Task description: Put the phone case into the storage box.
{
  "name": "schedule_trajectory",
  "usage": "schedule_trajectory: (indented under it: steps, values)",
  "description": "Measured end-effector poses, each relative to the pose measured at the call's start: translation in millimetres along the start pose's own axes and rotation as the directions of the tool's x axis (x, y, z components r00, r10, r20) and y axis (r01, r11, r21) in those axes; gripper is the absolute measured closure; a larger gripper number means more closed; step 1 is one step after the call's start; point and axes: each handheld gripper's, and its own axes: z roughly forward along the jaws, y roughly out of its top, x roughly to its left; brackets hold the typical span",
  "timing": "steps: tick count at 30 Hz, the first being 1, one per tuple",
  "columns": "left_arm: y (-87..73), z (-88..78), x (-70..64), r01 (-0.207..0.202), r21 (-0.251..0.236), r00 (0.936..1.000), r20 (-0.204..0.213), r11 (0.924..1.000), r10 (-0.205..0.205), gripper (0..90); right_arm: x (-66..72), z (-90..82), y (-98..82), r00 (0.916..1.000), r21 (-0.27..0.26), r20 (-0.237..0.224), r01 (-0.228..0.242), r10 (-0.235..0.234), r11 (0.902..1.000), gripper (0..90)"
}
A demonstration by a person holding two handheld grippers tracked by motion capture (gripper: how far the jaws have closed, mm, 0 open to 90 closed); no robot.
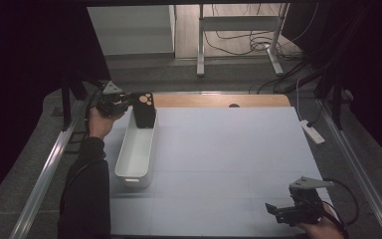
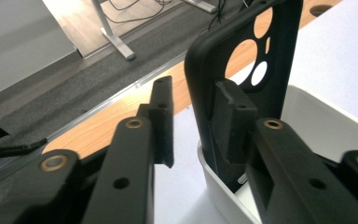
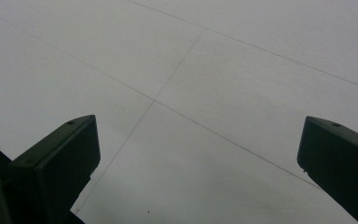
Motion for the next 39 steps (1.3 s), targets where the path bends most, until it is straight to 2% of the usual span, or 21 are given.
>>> schedule_trajectory:
  steps: [9, 12, 14, 19, 30, 36, 37, 39]
  values:
    - [-0.2, -3.7, -0.4, 0.053, 0.004, 0.9983, 0.024, 0.9986, -0.053, 58.7, 0.3, -0.6, -0.1, 1.0000, -0.003, 0.002, -0.001, 0.001, 1.0000, 0.0]
    - [-1.2, -5.1, -0.7, 0.099, 0.021, 0.9941, 0.043, 0.9949, -0.099, 50.9, 0.4, -1.3, -0.4, 1.0000, -0.009, 0.002, -0.001, 0.001, 1.0000, 0.0]
    - [-1.6, -5.6, -0.4, 0.109, 0.023, 0.9928, 0.047, 0.9937, -0.110, 49.5, 0.3, -1.4, -0.5, 1.0000, -0.010, 0.001, -0.002, 0.002, 0.9999, 0.0]
    - [-4.5, -8.5, 0.0, 0.166, 0.037, 0.9834, 0.068, 0.9854, -0.168, 42.4, 0.3, -1.8, -0.7, 1.0000, -0.017, -0.002, -0.002, 0.002, 0.9998, 0.0]
    - [-10.9, -13.6, -4.2, 0.212, 0.076, 0.9713, 0.093, 0.9743, -0.219, 27.1, 0.5, -1.8, -0.7, 1.0000, -0.017, -0.002, 0.000, 0.000, 0.9999, 0.0]
    - [-13.6, -17.6, -8.4, 0.213, 0.091, 0.9713, 0.088, 0.9728, -0.221, 19.6, 0.8, -1.9, -0.7, 1.0000, -0.017, -0.002, 0.002, -0.002, 0.9999, 0.0]
    - [-14.5, -18.8, -9.6, 0.220, 0.096, 0.9682, 0.100, 0.9708, -0.229, 16.4, 0.7, -2.2, -0.7, 1.0000, -0.017, -0.003, 0.002, -0.002, 0.9999, 0.0]
    - [-15.2, -19.6, -10.5, 0.221, 0.101, 0.9673, 0.105, 0.9702, -0.231, 15.0, 0.7, -2.3, -0.8, 1.0000, -0.018, -0.003, 0.002, -0.002, 0.9998, 0.0]
